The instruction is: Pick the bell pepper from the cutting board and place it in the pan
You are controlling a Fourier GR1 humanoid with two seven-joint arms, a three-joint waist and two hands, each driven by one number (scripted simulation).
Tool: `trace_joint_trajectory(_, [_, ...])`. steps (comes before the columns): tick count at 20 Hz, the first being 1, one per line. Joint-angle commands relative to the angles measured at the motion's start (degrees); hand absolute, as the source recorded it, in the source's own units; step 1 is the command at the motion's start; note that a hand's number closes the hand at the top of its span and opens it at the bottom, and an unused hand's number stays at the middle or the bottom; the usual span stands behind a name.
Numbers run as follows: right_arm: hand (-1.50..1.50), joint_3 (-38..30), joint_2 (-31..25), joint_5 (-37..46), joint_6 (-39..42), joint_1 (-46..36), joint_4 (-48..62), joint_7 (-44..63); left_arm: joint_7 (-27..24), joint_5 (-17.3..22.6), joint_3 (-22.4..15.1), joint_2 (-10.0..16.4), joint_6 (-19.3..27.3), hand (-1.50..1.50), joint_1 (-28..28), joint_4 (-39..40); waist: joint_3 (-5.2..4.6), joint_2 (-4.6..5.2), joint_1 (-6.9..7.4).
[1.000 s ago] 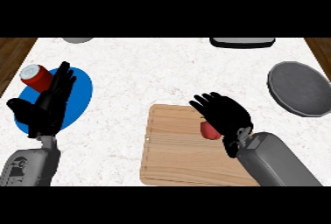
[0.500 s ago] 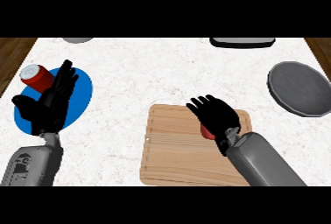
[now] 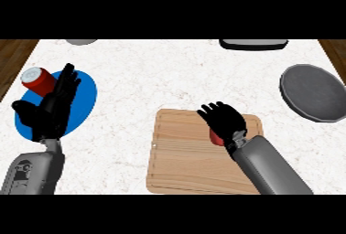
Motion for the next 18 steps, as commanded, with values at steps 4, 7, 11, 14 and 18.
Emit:
trace_joint_trajectory(4, [1.50,1.22,-0.23,1.27,-1.55,-2.54,6.08,-9.40,2.60,-2.25,-2.85,-2.56,1.94,0.00,1.34,-3.65,0.02,0.00,0.32])
trace_joint_trajectory(7, [1.50,1.71,-1.36,3.30,-1.77,0.55,2.14,-10.15,-3.35,-0.34,0.38,-0.11,-1.52,0.00,3.50,-0.03,0.00,-0.02,-0.04])
trace_joint_trajectory(11, [1.50,0.22,-2.17,4.75,-0.10,1.47,-0.84,-11.39,-2.54,0.04,0.80,-0.90,-0.92,0.00,3.06,-1.28,0.00,-0.08,-0.16])
trace_joint_trajectory(14, [1.50,0.45,1.74,7.23,-6.41,1.28,4.95,-10.45,3.93,1.34,2.08,1.75,-2.18,0.00,1.91,-6.35,0.02,-0.06,0.12])
trace_joint_trajectory(18, [1.50,-3.61,1.90,3.55,-9.25,10.42,-6.68,-6.73,1.28,-0.23,0.54,-0.09,-1.31,0.00,2.12,-2.82,0.02,-0.28,-0.95])
